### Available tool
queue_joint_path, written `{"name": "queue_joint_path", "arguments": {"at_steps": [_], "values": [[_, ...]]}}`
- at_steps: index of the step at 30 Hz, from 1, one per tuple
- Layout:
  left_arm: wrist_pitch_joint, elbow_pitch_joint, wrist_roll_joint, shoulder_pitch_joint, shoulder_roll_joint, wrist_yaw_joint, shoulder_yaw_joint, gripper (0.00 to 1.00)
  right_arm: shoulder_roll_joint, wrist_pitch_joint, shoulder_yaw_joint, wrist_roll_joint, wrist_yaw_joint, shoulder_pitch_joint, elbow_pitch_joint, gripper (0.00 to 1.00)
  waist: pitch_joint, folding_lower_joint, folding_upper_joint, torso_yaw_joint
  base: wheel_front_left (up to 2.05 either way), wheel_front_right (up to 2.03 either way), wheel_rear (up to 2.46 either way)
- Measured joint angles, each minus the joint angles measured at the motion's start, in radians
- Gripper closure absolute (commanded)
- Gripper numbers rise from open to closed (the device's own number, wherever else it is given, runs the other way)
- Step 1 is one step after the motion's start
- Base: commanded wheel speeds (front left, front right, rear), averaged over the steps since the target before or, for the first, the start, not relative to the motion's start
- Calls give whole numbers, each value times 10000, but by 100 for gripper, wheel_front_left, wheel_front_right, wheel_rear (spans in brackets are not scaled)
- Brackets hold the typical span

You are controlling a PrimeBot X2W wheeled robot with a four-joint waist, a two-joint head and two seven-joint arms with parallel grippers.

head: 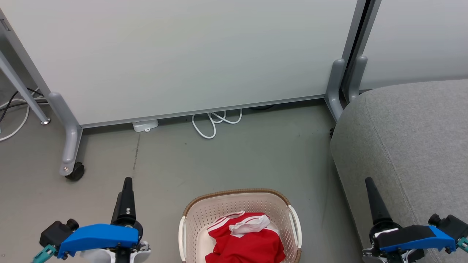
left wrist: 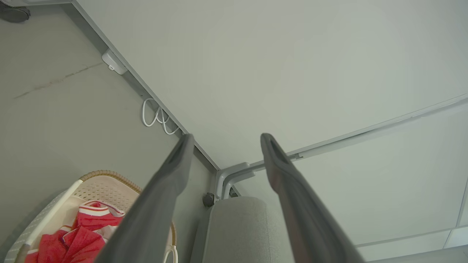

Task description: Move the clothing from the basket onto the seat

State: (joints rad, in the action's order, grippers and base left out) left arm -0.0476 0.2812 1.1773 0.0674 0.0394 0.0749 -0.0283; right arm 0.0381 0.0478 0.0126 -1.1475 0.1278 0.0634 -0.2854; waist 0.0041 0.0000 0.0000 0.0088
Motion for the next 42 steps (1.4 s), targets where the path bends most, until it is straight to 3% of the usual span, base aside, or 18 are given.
{"name": "queue_joint_path", "arguments": {"at_steps": [24, 42], "values": [[-725, 73, -4054, 299, 23, -115, -681, 0, 21, 713, -161, 4115, 12, 170, -161, 0, 67, 0, 0, 111, 0, 0, 0], [-1220, 487, -6698, 356, 46, -48, -1043, 0, 42, 756, -109, 6362, 12, 164, -163, 0, -55, 0, 0, 120, 0, 0, 0]]}}
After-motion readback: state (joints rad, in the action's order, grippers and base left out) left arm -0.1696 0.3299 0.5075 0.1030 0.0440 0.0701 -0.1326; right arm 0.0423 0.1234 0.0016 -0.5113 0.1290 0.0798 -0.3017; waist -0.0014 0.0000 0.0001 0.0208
